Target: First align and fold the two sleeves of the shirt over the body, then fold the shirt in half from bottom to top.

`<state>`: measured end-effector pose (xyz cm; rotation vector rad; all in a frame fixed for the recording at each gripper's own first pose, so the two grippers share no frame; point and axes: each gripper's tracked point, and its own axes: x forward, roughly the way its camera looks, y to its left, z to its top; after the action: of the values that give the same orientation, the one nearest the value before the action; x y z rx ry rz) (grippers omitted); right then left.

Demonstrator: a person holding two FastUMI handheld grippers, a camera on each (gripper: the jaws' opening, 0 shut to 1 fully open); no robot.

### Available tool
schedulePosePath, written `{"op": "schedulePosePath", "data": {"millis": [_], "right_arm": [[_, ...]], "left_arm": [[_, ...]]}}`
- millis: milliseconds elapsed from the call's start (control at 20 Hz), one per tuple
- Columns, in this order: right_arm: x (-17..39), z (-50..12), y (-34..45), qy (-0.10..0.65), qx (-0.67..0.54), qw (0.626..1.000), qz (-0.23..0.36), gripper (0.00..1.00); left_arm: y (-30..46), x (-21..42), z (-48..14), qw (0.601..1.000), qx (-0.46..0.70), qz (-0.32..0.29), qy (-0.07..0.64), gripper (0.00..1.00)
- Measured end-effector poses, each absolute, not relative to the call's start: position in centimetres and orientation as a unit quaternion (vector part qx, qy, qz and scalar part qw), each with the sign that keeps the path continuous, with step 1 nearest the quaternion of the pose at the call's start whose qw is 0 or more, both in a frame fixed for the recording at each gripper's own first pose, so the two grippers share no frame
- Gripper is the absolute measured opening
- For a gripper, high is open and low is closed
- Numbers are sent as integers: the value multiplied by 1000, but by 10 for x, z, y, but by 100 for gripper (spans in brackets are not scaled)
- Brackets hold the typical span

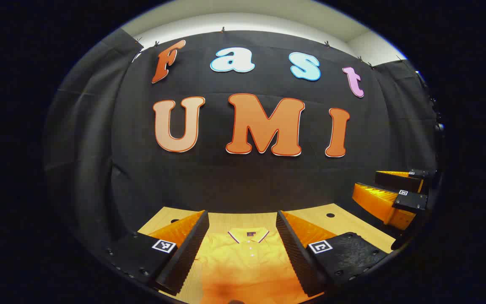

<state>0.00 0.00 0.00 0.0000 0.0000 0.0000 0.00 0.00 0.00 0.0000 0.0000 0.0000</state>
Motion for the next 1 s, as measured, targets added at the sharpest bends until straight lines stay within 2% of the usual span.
{"op": "schedulePosePath", "data": {"millis": [450,1000], "right_arm": [[5,-15,10,13,24,999,21,99],[19,-21,7,15,15,1000,11,99]], "left_arm": [[-10,-3,3,1000,7,17,-19,98],[6,-7,8,999,17,39,-34,98]]}}
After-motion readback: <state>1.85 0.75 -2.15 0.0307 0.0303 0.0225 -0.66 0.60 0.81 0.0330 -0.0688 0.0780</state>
